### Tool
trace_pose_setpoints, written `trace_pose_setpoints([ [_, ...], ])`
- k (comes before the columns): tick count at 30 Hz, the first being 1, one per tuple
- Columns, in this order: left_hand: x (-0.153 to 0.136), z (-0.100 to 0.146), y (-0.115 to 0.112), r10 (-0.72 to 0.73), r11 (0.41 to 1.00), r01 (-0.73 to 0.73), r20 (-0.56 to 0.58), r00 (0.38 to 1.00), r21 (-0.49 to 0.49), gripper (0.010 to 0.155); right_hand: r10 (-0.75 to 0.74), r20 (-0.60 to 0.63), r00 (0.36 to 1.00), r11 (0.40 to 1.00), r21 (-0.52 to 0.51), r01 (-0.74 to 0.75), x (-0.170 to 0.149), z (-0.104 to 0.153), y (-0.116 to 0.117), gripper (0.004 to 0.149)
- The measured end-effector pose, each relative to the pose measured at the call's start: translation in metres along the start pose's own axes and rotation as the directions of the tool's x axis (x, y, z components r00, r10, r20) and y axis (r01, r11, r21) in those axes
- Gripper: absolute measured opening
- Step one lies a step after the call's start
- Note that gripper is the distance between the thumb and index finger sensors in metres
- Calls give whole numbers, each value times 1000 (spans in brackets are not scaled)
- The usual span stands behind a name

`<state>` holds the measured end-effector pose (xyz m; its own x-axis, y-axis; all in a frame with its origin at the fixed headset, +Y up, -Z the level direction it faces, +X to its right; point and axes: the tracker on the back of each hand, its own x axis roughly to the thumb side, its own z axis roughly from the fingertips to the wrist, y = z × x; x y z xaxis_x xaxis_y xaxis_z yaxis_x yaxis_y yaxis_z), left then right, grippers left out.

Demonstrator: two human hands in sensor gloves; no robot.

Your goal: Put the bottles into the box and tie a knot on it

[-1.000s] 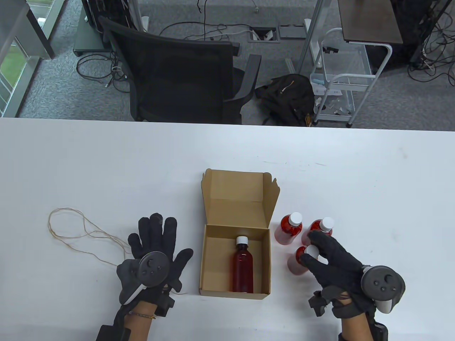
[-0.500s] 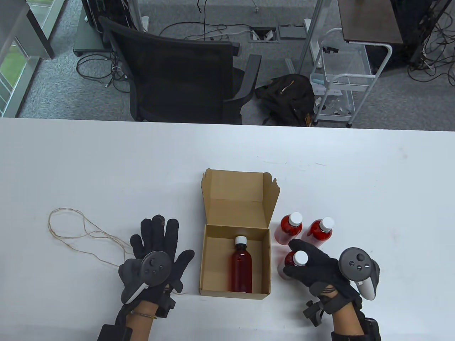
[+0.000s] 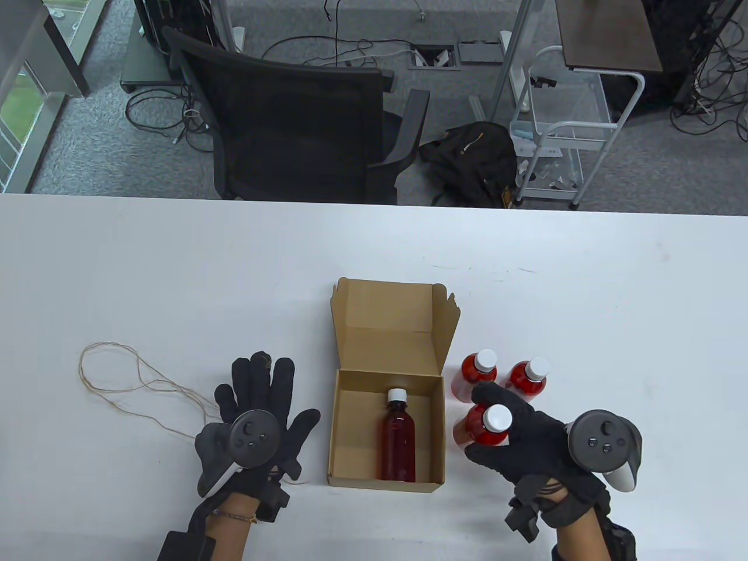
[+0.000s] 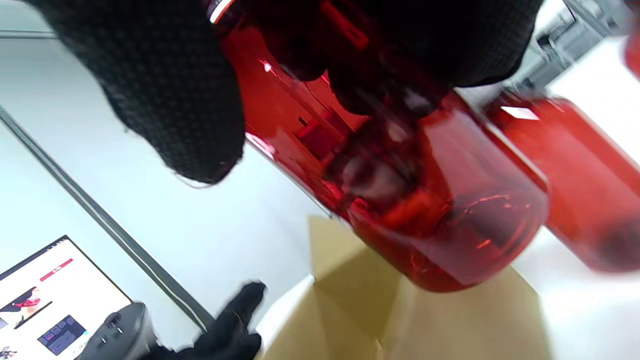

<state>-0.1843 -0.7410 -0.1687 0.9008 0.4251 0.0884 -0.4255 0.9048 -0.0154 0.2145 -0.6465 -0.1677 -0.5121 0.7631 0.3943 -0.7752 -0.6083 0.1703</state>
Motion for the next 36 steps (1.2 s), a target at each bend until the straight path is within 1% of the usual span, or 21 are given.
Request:
trace_pose_setpoints([
  [1,0,-1,-1,-3,1000,3,-1,1000,-6,95,37,30,999,999,-13,-36,17,-5,-1,84],
  [3,0,-2,-2,-11,1000,11,0,1000,-13,95,77,81,994,997,-3,-77,41,-17,2,85],
  [5,0,-2,-2,-14,1000,14,1,1000,-16,95,44,69,997,998,44,-47,55,-31,11,86],
  [7,-1,-1,-1,-7,1000,7,2,1000,-11,95,21,10,1000,995,96,-22,63,-45,25,87],
  [8,-1,-1,0,-1,1000,1,3,1000,-6,95,43,-38,998,989,145,-37,65,-55,35,88],
  [9,-1,-1,0,-1,1000,1,4,1000,-5,95,63,-61,996,986,160,-53,66,-60,42,89],
  [11,-2,0,2,5,1000,-5,0,1000,5,95,147,-186,972,967,234,-101,66,-75,65,90],
  [12,-3,0,2,7,1000,-7,0,1000,10,95,181,-208,961,961,245,-128,64,-79,72,90],
  [14,-3,0,3,6,1000,-6,0,1000,16,95,248,-282,927,935,319,-154,59,-90,91,91],
  [16,-3,0,3,-1,1000,1,-3,1000,22,95,347,-346,872,900,384,-206,52,-100,113,90],
  [19,-4,0,3,-5,1000,5,0,1000,28,95,474,-389,790,841,465,-276,44,-107,133,90],
  [20,-4,0,3,-6,1000,6,1,1000,27,95,527,-397,751,816,483,-318,42,-109,141,91],
  [21,-4,0,3,-9,1000,9,2,1000,26,95,582,-387,715,783,503,-365,41,-111,146,92],
  [23,-3,-1,3,-14,1000,14,6,1000,27,95,640,-380,668,748,506,-429,41,-111,155,93],
  [24,-3,-1,3,-11,1000,10,7,1000,29,95,676,-369,638,718,524,-457,42,-111,160,93],
  [25,-3,-1,4,-4,999,4,11,1000,32,95,721,-352,598,675,551,-490,43,-111,164,93],
  [26,-3,-1,4,-4,1000,3,12,1000,31,94,745,-342,573,653,552,-519,43,-110,167,93],
  [29,-3,-1,3,-8,1000,7,14,1000,30,94,791,-316,524,600,569,-562,43,-111,174,93],
  [31,-3,-1,3,-5,999,4,13,1000,32,94,805,-309,507,582,579,-571,41,-111,178,92],
  [33,-3,-1,3,-8,999,8,13,1000,35,94,838,-292,461,537,592,-600,40,-110,183,92],
  [36,-3,0,3,-18,999,17,12,1000,37,94,868,-273,415,490,612,-621,38,-109,188,91],
])
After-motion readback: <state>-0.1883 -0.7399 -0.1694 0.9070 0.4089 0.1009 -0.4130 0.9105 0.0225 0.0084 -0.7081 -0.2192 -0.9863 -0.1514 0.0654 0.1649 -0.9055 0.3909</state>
